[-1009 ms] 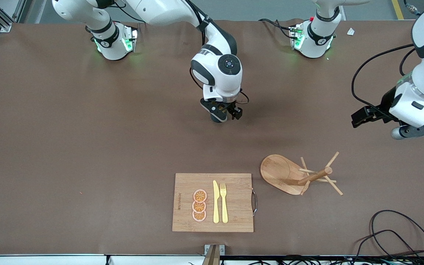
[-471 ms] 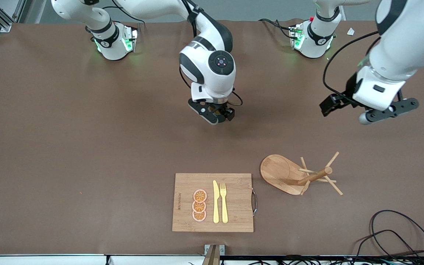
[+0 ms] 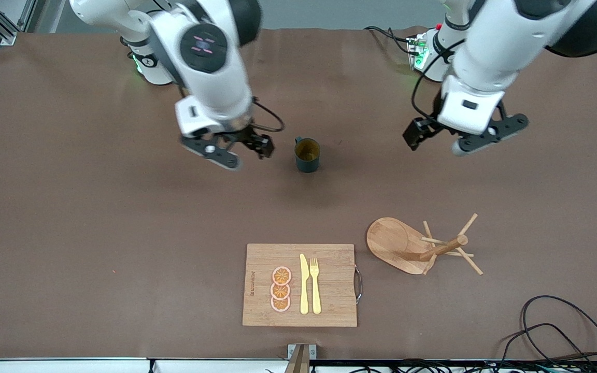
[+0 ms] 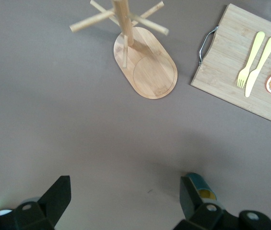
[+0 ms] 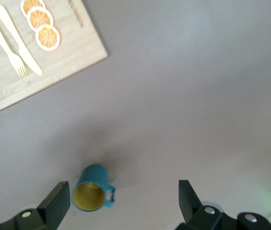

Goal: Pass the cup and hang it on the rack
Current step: 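Set the mug down and open the right gripper while the left gripper approaches, then lower the left gripper onto the mug handle and close it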

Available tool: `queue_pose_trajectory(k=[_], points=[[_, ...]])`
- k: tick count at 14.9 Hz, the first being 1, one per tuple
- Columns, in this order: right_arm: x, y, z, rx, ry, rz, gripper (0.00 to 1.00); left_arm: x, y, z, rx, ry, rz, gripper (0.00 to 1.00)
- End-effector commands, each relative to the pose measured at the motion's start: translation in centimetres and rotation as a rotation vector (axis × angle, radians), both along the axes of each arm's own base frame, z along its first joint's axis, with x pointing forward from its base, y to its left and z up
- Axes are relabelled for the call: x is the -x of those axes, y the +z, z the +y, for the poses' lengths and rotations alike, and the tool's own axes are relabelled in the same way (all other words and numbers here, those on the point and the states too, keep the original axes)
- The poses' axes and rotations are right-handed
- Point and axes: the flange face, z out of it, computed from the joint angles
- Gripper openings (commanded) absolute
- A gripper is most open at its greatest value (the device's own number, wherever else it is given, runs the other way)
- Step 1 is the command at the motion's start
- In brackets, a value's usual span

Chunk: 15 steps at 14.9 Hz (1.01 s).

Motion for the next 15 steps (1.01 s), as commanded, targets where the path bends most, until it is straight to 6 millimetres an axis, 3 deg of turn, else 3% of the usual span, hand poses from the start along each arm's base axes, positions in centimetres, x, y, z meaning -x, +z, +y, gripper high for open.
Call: queue_pose_trajectory(k=[1,5,8,12,15], points=[[-0.5,1.5,-5.7,-0.016,0.111,0.026,1.00,2.3,-1.1,-4.8,-0.066,0.022,-0.029,1.00],[-2.8,3.0,-14.4,-0.030,0.220,0.013,1.00,7.1,-4.6,-12.2,-0.186,0.034,-0.100,1.00],[-4.3,3.7,-20.6,-0.041,0.265,0.012,1.00,10.7,-8.4,-17.6,-0.255,0.102,-0.173,0.99],[-5.2,4.4,-27.1,-0.052,0.318,0.006,1.00,14.9,-14.3,-23.3,-0.328,0.180,-0.292,0.98],[-5.4,5.2,-32.6,-0.032,0.388,-0.008,1.00,19.2,-20.4,-27.7,-0.372,0.198,-0.416,0.98]])
